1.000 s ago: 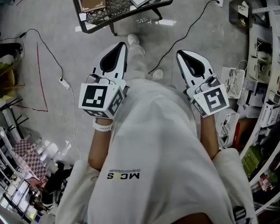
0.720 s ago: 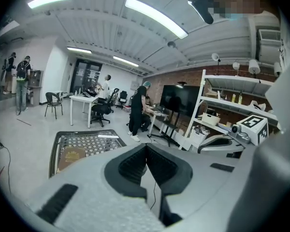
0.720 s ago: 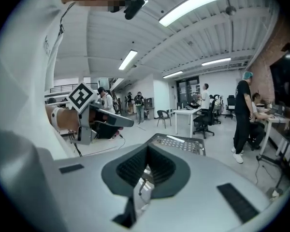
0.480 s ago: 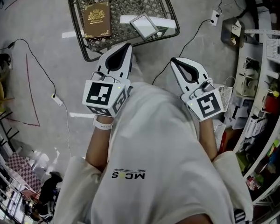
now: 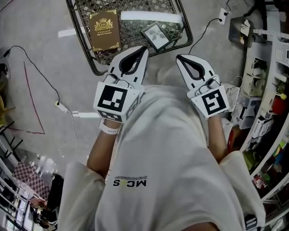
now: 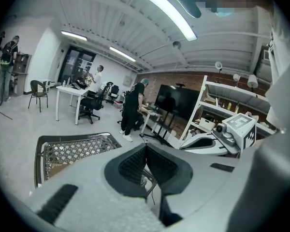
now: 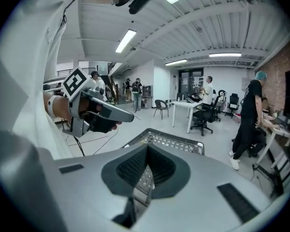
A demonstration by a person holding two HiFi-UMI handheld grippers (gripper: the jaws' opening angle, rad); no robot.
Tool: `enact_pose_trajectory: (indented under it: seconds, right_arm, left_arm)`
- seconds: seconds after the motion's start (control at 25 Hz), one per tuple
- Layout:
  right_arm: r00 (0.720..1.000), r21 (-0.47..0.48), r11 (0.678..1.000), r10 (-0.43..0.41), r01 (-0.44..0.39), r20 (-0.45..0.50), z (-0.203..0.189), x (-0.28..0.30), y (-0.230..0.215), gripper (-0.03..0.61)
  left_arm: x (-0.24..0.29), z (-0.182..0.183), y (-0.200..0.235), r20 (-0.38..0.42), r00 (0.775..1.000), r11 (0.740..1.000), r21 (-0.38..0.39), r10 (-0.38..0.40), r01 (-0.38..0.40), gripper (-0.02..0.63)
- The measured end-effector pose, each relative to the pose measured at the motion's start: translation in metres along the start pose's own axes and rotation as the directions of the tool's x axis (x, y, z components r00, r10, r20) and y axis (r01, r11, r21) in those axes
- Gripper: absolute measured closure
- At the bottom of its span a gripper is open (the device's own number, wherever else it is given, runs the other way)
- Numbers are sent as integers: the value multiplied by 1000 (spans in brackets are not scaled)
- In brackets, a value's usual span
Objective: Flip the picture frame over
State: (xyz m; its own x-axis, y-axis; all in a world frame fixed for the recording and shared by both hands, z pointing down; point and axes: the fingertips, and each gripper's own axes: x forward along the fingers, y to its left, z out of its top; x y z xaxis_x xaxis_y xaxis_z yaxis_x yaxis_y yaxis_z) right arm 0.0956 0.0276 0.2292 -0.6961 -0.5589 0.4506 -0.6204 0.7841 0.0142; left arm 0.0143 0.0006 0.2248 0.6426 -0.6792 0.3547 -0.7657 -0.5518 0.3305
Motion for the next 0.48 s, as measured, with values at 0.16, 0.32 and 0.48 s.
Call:
enact_pose_trajectory:
  seconds: [0.16, 0.32, 0.48]
  right_arm:
    - [995, -8, 997, 74, -75, -60, -9, 22, -3, 563]
    - [985, -75, 986, 140, -148, -101, -13, 35, -3, 563]
    - [979, -95, 982, 150, -164, -137, -25, 44, -8, 563]
  left_arm:
    - [7, -3, 12, -4, 1000, 1000, -23, 13, -13, 594]
    - [12, -12, 22, -15, 999, 998, -58, 39, -39, 594]
    - [19, -16, 30, -40, 998, 997, -57, 42, -45, 594]
